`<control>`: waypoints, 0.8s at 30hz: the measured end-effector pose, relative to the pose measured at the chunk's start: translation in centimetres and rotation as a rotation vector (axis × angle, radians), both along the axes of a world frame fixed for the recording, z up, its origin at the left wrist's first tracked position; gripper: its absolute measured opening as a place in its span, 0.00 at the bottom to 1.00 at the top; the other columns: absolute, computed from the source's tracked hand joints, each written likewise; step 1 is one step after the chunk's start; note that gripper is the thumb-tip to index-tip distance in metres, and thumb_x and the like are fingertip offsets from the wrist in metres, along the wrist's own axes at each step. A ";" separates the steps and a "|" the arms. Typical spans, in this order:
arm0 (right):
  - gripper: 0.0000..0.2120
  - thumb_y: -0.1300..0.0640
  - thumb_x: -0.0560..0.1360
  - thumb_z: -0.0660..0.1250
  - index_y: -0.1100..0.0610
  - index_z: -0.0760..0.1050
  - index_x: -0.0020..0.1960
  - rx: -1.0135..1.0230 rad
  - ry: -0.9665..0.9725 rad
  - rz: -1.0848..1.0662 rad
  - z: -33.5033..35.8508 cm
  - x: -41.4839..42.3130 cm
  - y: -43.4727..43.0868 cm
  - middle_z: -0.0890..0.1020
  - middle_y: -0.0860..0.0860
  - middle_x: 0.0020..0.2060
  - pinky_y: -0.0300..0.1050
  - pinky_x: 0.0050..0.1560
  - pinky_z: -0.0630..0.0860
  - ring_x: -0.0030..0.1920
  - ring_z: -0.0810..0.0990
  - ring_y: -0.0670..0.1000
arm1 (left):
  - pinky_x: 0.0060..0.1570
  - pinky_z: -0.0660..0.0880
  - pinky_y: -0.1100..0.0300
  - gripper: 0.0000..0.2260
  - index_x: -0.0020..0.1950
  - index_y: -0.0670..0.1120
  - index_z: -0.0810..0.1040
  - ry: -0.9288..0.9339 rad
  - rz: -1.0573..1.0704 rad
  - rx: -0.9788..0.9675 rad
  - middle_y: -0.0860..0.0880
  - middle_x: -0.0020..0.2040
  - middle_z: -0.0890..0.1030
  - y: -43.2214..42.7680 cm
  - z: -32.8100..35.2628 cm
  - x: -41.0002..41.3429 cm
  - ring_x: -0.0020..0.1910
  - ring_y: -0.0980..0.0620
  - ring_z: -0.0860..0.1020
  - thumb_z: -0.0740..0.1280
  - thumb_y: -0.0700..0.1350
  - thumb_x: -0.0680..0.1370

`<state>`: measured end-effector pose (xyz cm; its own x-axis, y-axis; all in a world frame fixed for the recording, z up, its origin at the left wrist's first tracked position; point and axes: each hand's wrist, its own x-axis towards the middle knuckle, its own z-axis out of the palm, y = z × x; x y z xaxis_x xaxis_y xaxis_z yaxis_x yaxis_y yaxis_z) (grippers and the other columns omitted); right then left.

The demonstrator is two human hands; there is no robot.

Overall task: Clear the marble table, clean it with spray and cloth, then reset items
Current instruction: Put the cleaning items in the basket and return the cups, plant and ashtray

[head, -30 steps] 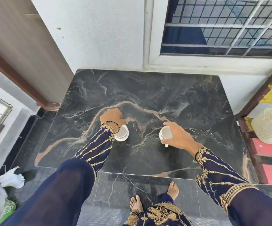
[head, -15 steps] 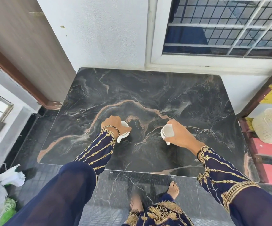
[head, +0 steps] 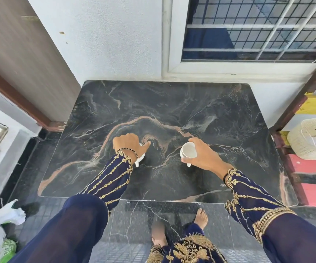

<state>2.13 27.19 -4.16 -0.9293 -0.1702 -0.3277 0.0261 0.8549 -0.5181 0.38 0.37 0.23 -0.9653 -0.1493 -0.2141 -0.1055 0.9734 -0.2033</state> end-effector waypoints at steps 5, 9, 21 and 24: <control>0.36 0.33 0.69 0.72 0.50 0.65 0.69 -0.063 0.036 -0.022 0.3 1.0 2.1 0.73 0.47 0.66 0.58 0.63 0.74 0.64 0.74 0.52 | 0.42 0.68 0.55 0.19 0.53 0.45 0.79 0.102 -0.214 0.027 0.46 0.50 0.83 5.4 1.1 -0.4 0.51 0.44 0.80 0.59 0.58 0.78; 0.35 0.35 0.71 0.71 0.50 0.64 0.71 -0.107 0.047 -0.064 0.5 1.8 5.2 0.72 0.47 0.69 0.59 0.64 0.74 0.65 0.75 0.51 | 0.45 0.71 0.54 0.16 0.53 0.45 0.80 0.108 -0.332 0.134 0.45 0.52 0.83 11.9 2.0 -0.9 0.53 0.43 0.80 0.59 0.54 0.78; 0.22 0.41 0.75 0.71 0.49 0.71 0.64 -0.194 0.162 -0.322 -1.0 4.8 24.9 0.80 0.44 0.58 0.46 0.53 0.80 0.51 0.81 0.47 | 0.55 0.72 0.50 0.15 0.54 0.44 0.79 0.041 -0.668 0.275 0.44 0.53 0.83 36.0 0.2 -1.5 0.55 0.42 0.79 0.59 0.52 0.78; 0.20 0.45 0.76 0.71 0.51 0.73 0.63 -0.202 0.157 -0.388 -2.2 5.6 32.4 0.81 0.44 0.56 0.43 0.47 0.77 0.49 0.83 0.46 | 0.56 0.71 0.50 0.14 0.54 0.45 0.79 -0.016 -0.704 0.304 0.44 0.54 0.82 43.9 -1.3 -1.3 0.56 0.43 0.79 0.58 0.51 0.79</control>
